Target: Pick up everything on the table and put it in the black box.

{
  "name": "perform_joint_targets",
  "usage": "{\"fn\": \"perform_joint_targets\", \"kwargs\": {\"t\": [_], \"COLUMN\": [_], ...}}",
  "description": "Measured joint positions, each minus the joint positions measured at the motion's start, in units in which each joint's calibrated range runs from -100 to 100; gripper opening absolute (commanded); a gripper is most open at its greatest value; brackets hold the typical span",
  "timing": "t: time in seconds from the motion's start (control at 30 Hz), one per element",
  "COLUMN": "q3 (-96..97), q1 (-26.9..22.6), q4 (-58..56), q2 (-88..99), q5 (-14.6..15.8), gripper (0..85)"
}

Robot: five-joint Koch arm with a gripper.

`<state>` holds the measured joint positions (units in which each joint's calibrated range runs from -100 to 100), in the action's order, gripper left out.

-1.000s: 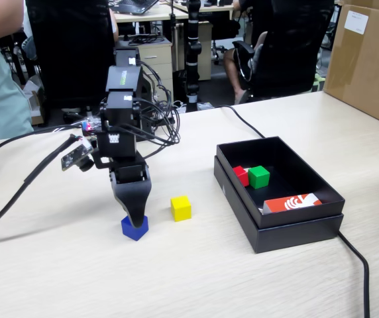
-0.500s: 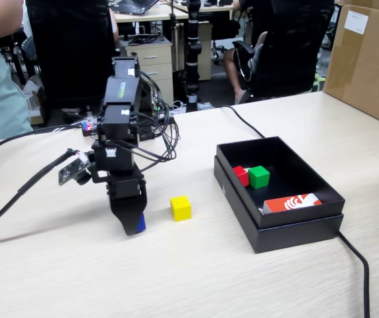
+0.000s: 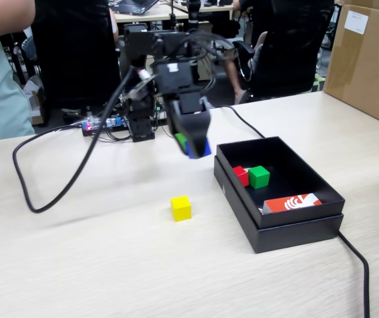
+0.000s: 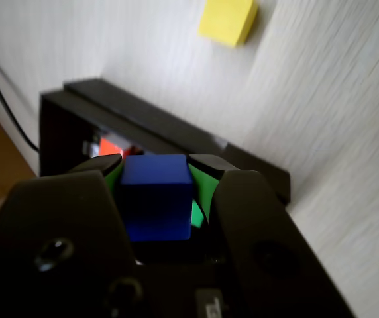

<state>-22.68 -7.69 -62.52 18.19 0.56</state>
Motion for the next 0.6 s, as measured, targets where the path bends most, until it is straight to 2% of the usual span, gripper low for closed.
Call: {"fn": "perform_joint_targets", "kwargs": {"t": [0.1, 0.2, 0.4, 0.53, 0.6], "q3": [-0.4, -4.7, -7.6, -9.0, -10.0], "q1": [-4.7, -7.2, -8.8, -8.9, -9.0], "q4": [0.0, 0.0, 0.0, -1.1, -2.0], "q2": [-0.8, -6.2, -18.5, -26.8, -29.0], "q5": [2.4, 3.7, 5.1, 5.7, 6.0], "gripper": [9.6, 9.6, 10.1, 18.5, 18.6]}}
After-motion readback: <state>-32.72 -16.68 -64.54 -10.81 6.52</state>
